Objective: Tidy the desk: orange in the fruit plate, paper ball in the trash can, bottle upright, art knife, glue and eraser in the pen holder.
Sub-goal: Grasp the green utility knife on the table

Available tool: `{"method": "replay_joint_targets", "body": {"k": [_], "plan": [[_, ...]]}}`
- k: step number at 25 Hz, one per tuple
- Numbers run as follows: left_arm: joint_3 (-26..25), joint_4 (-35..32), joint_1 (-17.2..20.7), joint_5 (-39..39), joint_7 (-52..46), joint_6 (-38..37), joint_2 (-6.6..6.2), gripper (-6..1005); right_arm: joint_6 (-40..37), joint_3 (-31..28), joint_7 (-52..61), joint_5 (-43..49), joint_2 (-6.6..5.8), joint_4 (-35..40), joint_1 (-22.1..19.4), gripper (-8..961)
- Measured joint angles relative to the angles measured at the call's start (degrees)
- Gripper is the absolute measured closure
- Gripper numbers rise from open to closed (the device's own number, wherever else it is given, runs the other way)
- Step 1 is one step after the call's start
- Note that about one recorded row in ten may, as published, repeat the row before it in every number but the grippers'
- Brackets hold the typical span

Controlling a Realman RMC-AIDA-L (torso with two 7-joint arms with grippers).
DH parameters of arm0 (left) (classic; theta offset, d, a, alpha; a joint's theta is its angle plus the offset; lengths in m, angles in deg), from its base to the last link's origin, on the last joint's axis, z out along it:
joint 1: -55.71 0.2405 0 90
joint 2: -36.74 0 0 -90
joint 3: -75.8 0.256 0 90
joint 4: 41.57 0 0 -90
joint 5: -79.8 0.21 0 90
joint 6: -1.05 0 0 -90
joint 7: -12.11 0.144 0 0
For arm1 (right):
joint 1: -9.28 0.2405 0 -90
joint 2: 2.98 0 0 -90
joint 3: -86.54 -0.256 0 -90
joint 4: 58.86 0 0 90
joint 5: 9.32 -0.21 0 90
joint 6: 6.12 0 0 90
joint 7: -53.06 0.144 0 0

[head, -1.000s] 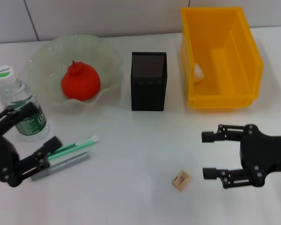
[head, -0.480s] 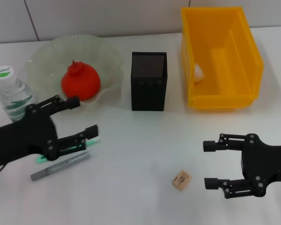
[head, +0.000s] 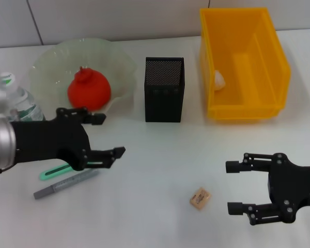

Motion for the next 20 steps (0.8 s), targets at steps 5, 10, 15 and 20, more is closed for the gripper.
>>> {"method": "replay_joint_targets", "body": {"k": [5, 10, 15, 20], "plan": [[2.88, -2.31, -4.68, 11.91, -12.15, -0.46, 0.10, 194, -0.38, 0.16, -0.77, 0.30, 0.08, 0.00, -0.54, 172], [4.22, -2.31, -8.17, 18.29, -16.51, -0.89, 0.25, 194, -1.06, 0.25, -2.10, 0.36, 0.10, -0.03, -0.95, 172], [5.56, -1.05, -11.55, 25.45, -20.26, -3.03, 0.24, 195, -1.22, 0.29, -2.17, 0.36, 0.17, -0.43, -1.07, 172], [7.78, -0.89, -12.00, 28.74, -21.18, -2.87, 0.35, 196, -1.22, 0.28, -2.19, 0.36, 0.20, -0.91, -0.93, 172]]}}
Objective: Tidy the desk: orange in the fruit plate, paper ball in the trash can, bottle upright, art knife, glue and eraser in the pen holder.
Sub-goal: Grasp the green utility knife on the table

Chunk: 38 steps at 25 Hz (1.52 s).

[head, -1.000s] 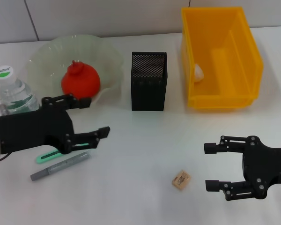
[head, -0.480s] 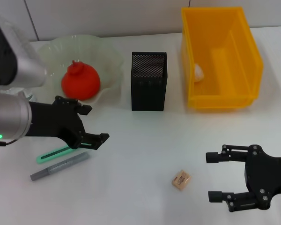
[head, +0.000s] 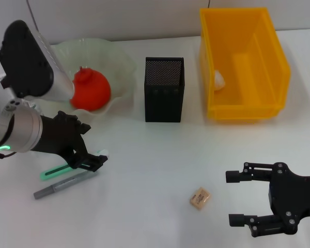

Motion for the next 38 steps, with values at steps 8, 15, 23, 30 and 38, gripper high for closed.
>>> {"method": "replay_joint_targets", "body": {"k": [8, 15, 23, 30, 38], "plan": [[0.97, 2.84, -1.35, 2.69, -0.27, 2.14, 0.10, 197, -0.03, -0.01, -0.01, 0.00, -0.07, 0.00, 0.08, 172], [1.34, 6.93, -3.54, 4.47, -0.08, 3.67, 0.10, 198, -0.04, 0.00, -0.01, 0.06, -0.09, -0.10, 0.19, 172], [2.50, 7.70, -4.46, 5.93, 0.20, 3.44, 0.09, 333, -0.04, 0.00, -0.01, 0.11, -0.09, -0.18, 0.05, 172], [2.78, 11.80, -6.90, 7.44, 0.22, 3.87, 0.11, 379, -0.03, -0.01, -0.01, 0.16, -0.10, -0.18, 0.08, 172], [2.78, 13.82, -8.31, 7.72, 0.29, 4.70, 0.17, 398, 0.12, -0.18, 0.01, 0.17, -0.10, -0.17, 0.02, 173]]}}
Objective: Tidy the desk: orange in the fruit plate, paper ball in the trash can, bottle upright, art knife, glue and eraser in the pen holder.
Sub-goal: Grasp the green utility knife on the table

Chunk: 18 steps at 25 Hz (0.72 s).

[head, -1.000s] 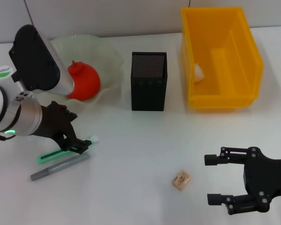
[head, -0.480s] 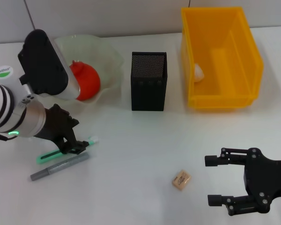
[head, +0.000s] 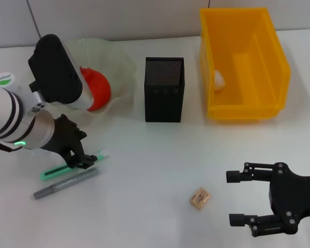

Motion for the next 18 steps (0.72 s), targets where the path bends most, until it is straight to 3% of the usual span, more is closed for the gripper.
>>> {"method": "replay_joint_targets", "body": {"k": [18], "plan": [[1.50, 0.74, -1.10, 2.45, -0.50, 0.34, 0.01, 397, -0.13, 0.03, 0.29, -0.01, 0.00, 0.00, 0.00, 173]]}}
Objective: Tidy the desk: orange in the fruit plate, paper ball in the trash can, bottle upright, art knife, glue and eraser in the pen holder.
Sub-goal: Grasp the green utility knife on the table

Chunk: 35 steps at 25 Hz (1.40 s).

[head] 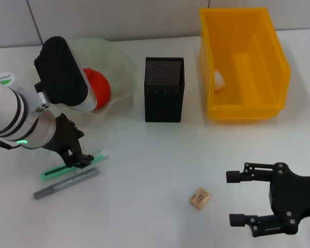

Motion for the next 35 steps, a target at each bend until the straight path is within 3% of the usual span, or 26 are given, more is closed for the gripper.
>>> {"method": "replay_joint_targets", "body": {"k": [13, 35], "plan": [[2.57, -1.46, 0.32, 0.28, -0.31, -1.44, 0.01, 397, -0.04, -0.30, 0.13, 0.00, 0.00, 0.00, -0.19, 173], [2.30, -1.48, -0.13, 0.74, 0.03, -0.33, 0.01, 397, -0.03, -0.37, 0.23, 0.00, 0.00, -0.09, -0.19, 173]]}}
